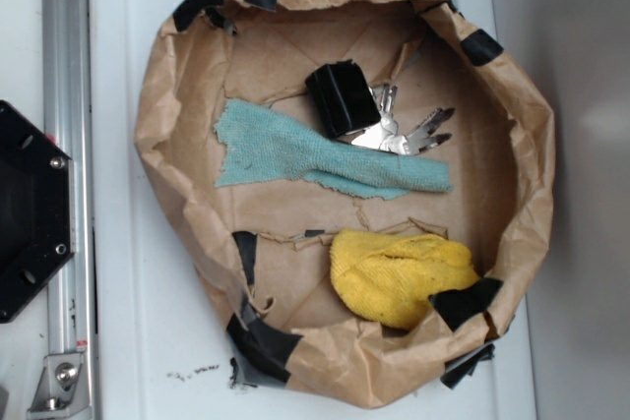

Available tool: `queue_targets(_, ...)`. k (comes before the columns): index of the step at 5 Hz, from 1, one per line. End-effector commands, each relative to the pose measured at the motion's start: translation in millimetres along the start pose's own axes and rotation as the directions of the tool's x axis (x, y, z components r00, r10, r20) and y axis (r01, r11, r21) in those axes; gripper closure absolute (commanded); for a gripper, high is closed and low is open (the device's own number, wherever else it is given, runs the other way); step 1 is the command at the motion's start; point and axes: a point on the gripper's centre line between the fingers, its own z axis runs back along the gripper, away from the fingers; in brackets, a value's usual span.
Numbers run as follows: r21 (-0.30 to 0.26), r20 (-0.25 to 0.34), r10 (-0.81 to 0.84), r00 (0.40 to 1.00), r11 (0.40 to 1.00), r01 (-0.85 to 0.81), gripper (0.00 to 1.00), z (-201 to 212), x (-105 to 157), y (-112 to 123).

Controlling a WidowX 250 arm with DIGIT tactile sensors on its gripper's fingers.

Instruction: Grab the yellow cloth.

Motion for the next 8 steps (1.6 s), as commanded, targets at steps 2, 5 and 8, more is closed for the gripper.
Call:
queue_targets(2,-0.003,0.143,-0.091,0.986,0.996,0.092,0.0,-14.1,49.6,20.1)
queue_targets(5,0.0,0.207,-0.418,0.884,0.904,0.427,0.0,-98.3,141.7,17.2)
queue_targets(8,0.12,0.102,-0.488,0.867,0.871,0.476,0.0,-171.7,148.3,-41.0)
